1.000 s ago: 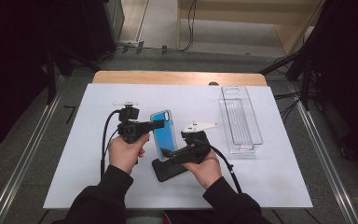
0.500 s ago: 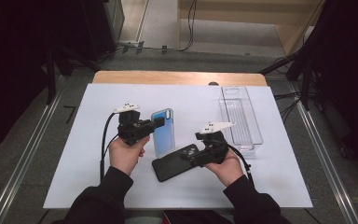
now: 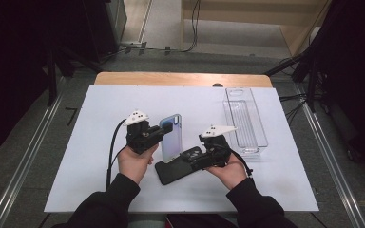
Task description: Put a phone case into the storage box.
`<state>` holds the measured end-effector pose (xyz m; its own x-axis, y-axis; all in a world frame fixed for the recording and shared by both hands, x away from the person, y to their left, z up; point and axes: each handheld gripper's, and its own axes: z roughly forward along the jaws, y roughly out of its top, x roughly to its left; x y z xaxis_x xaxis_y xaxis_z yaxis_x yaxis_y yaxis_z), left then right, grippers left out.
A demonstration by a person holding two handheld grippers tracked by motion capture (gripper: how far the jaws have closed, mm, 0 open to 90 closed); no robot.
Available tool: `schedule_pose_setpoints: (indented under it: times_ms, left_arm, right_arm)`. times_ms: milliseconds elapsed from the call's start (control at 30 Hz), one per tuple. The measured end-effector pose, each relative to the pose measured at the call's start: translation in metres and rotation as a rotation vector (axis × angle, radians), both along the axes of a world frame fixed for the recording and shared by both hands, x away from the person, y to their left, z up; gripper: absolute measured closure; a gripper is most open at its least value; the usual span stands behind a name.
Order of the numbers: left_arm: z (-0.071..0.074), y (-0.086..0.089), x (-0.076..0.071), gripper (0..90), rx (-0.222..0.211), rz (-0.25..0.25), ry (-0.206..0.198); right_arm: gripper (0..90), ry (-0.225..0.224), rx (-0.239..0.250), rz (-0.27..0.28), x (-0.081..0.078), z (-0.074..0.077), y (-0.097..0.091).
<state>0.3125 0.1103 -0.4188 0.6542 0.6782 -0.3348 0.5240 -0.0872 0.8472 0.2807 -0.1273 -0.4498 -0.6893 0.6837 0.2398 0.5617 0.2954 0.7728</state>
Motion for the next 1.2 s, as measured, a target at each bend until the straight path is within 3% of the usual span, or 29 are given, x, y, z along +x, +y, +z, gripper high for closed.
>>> schedule_pose_setpoints:
  times_ms: [133, 533, 667, 767, 1200]
  left_arm:
    - [-0.001, -0.001, -0.001, 86.0, -0.022, 0.005, 0.006]
    - [0.0, -0.005, -0.009, 86.0, -0.034, 0.009, -0.008]
    - [-0.002, -0.006, -0.009, 86.0, -0.042, 0.01, 0.02]
    - [-0.004, -0.007, -0.01, 86.0, -0.053, 0.012, 0.035]
    - [-0.004, -0.013, -0.02, 85.9, -0.025, 0.012, 0.022]
  right_arm:
    - [0.0, -0.003, 0.009, 0.008, 0.0, 0.0, 0.006]
    - [0.0, -0.006, 0.064, -0.071, 0.001, 0.006, 0.017]
    - [0.0, -0.03, 0.048, -0.112, 0.001, 0.009, 0.021]
    - [0.0, -0.029, 0.056, -0.109, 0.001, 0.009, 0.024]
    - [0.0, -0.015, 0.077, -0.12, 0.004, 0.011, 0.035]
